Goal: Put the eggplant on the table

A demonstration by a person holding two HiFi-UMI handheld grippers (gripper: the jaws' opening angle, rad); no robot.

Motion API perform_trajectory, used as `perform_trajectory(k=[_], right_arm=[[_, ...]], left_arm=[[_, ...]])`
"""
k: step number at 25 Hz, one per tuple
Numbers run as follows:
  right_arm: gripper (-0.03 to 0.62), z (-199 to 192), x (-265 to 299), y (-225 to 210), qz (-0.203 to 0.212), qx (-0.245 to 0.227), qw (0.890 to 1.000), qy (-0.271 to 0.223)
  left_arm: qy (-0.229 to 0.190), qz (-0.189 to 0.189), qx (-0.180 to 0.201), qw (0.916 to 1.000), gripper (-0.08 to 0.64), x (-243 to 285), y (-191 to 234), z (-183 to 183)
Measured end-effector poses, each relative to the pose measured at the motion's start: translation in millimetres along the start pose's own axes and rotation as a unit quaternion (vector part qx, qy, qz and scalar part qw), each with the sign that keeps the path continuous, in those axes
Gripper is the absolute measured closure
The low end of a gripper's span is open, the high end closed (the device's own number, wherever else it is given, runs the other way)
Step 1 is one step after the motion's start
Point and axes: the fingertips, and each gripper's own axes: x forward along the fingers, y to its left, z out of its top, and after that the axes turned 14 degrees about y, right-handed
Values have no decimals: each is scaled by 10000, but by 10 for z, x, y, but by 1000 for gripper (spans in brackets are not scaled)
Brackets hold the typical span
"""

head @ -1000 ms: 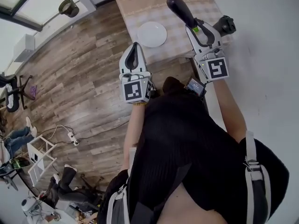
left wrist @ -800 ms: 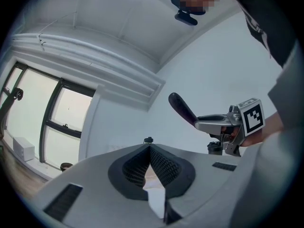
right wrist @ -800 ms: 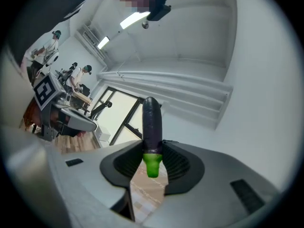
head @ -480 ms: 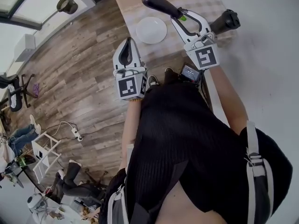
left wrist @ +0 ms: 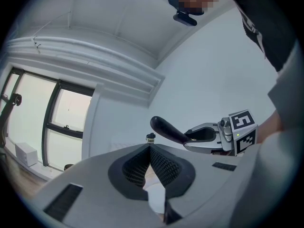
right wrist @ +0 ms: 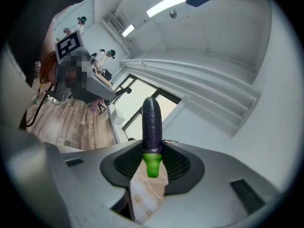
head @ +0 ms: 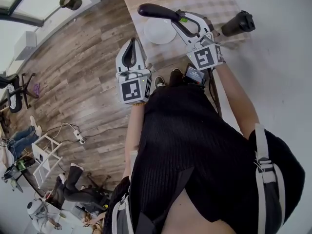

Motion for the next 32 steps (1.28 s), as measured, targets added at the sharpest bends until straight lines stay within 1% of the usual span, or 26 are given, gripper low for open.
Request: perform_trajectory(k=[2, 4, 5, 8, 10, 12, 15, 17, 20, 28, 32], right_arm=[[456, -99, 7, -9, 46, -87, 9999, 38], [456, -68, -1, 23, 88, -118, 9999, 67], [456, -62, 68, 104, 117, -113, 9998, 84], [456, -180, 419, 423, 223, -58, 9996, 147], [457, -245, 513, 535, 275, -95, 9994, 192], [456, -287, 536, 624, 328, -289, 9987, 273], [456, -343, 499, 740, 441, -704, 9956, 424], [456, -387, 474, 808, 537, -872, 9935, 499], [456, -524, 618, 987, 664, -1076, 9902, 598], [457, -833, 747, 1138, 880, -1030, 9865, 923], [456, -968, 793, 1161, 971, -652, 9869, 1109]], left_arm=[[13, 26, 24, 10000, 571, 40, -66, 12], [17, 57, 30, 10000, 571, -27, -37, 54], [21, 77, 30, 10000, 571, -45, 50, 9], [59, 158, 25, 9999, 571, 20, 366, -276], [82, 194, 28, 9998, 571, 30, 445, -355], [79, 198, 39, 9998, 571, 10, 461, -360], [56, 186, 64, 9998, 571, -51, 423, -286], [45, 173, 72, 9998, 571, -86, 400, -248], [59, 182, 71, 9998, 571, -47, 485, -348], [59, 167, 123, 9998, 571, -76, 525, -384], [46, 187, 124, 9997, 571, -83, 548, -379]])
